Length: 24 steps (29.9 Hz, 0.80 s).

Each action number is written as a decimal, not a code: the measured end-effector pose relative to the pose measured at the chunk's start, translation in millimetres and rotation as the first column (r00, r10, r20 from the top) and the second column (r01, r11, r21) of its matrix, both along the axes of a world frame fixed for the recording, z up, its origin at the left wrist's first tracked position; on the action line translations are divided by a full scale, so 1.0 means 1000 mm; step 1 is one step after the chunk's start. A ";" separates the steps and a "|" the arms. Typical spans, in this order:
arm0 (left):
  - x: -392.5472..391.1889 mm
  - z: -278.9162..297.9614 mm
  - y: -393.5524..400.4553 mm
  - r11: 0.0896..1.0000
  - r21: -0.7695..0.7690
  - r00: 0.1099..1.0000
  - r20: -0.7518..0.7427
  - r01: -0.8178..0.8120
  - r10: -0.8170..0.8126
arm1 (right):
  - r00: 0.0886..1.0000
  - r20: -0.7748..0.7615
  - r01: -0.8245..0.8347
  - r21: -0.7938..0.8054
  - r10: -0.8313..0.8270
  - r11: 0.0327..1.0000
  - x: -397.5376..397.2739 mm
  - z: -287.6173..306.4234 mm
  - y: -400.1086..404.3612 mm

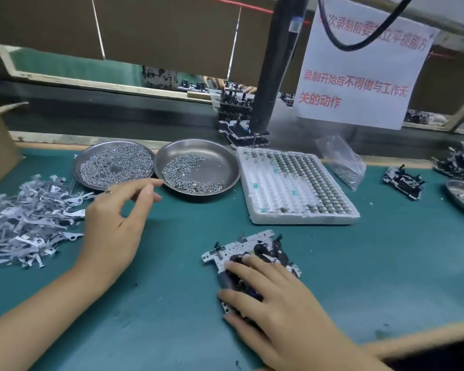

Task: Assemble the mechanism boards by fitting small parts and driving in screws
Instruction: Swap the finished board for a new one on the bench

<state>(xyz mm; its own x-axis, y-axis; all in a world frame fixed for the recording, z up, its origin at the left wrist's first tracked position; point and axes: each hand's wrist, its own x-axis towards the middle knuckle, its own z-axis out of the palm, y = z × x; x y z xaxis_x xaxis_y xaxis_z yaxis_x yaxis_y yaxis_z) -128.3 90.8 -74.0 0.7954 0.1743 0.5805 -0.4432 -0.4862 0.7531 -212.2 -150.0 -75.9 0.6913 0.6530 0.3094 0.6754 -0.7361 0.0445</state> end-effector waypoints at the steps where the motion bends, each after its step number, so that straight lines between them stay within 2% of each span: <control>1: -0.001 0.000 -0.001 1.000 0.023 1.000 0.010 0.002 -0.003 | 0.998 0.006 0.058 0.006 -0.058 0.998 -0.004 0.001 -0.018; 4: -0.002 -0.001 -0.003 0.994 0.105 0.999 0.010 0.034 -0.035 | 0.948 0.072 0.309 0.027 -0.310 0.951 -0.003 0.006 -0.075; 6: -0.002 -0.003 -0.004 0.957 0.290 0.998 0.041 0.027 -0.040 | 0.871 0.145 0.465 0.063 -0.469 0.883 0.005 0.008 -0.107; 8: 0.000 -0.006 -0.003 0.848 0.529 0.997 0.078 -0.026 -0.018 | 0.834 0.118 0.524 0.132 -0.538 0.841 0.016 0.010 -0.118; 10: 0.005 -0.009 0.001 0.703 0.704 0.992 0.124 -0.103 0.021 | 0.868 0.094 0.457 0.235 -0.488 0.858 0.025 0.012 -0.106; 12: 0.009 -0.011 0.006 0.587 0.789 0.982 0.170 -0.183 0.077 | 0.923 0.092 0.323 0.346 -0.374 0.881 0.033 0.009 -0.079; 16: 0.021 -0.015 0.034 0.432 0.864 0.963 0.188 -0.256 0.194 | 0.985 0.111 0.064 0.489 -0.134 0.870 0.064 0.004 -0.016; 18: 0.024 -0.015 0.051 0.388 0.880 0.954 0.199 -0.276 0.226 | 0.989 0.137 -0.022 0.543 -0.063 0.839 0.083 0.004 0.010; 20: 0.024 -0.012 0.058 0.385 0.881 0.951 0.189 -0.274 0.245 | 0.986 0.164 -0.080 0.582 -0.020 0.809 0.101 0.004 0.029; 21: 0.024 -0.008 0.057 0.421 0.873 0.956 0.151 -0.248 0.251 | 0.983 0.181 -0.108 0.593 -0.002 0.798 0.108 0.003 0.037; 24: 0.032 0.013 0.036 0.633 0.746 0.970 0.073 -0.207 0.231 | 0.975 0.217 -0.162 0.588 0.038 0.793 0.119 -0.005 0.051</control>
